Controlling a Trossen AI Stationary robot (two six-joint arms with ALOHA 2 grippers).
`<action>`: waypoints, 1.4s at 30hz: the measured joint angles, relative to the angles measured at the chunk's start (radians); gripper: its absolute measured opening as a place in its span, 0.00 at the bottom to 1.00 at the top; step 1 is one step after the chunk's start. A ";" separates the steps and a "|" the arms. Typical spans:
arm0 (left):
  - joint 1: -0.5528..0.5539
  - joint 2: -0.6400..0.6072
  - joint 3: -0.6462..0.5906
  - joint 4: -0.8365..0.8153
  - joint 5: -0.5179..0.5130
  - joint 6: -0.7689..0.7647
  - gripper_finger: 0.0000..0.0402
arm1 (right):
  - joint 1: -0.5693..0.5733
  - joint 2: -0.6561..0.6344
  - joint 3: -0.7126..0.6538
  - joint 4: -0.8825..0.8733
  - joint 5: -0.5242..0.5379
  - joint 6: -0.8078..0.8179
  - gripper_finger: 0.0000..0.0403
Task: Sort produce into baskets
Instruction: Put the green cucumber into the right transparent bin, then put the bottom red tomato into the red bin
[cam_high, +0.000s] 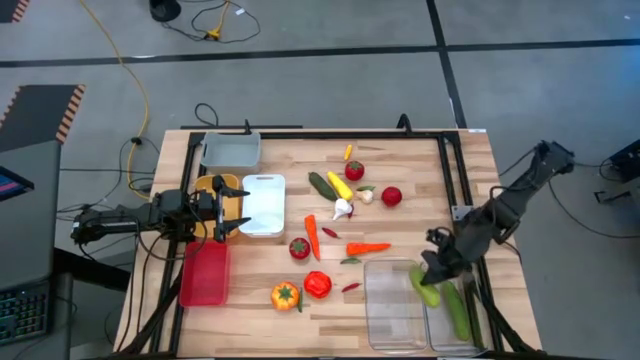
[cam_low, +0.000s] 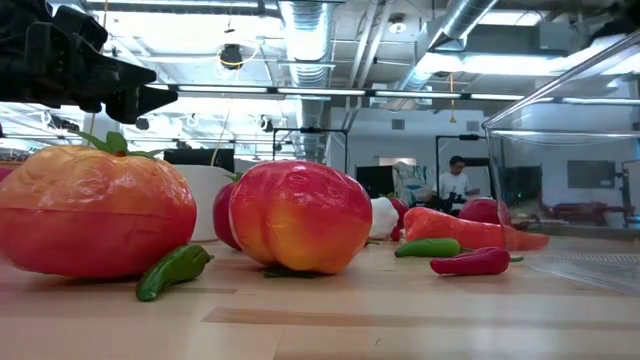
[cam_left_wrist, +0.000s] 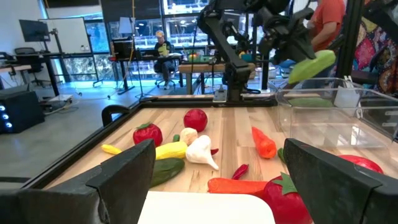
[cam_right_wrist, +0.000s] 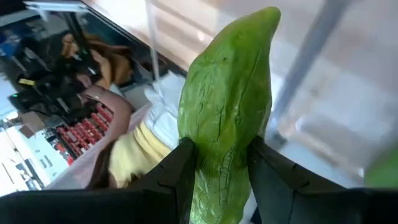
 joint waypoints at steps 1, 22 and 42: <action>0.000 0.000 0.000 0.000 0.000 0.000 0.85 | 0.025 0.005 0.000 0.003 0.000 0.032 0.39; 0.000 0.000 0.000 0.000 0.000 -0.003 0.85 | 0.282 0.146 0.066 -0.040 -0.031 0.303 0.44; 0.000 0.000 0.000 0.000 0.000 -0.003 0.85 | 0.205 0.182 0.066 -0.001 -0.104 0.249 0.58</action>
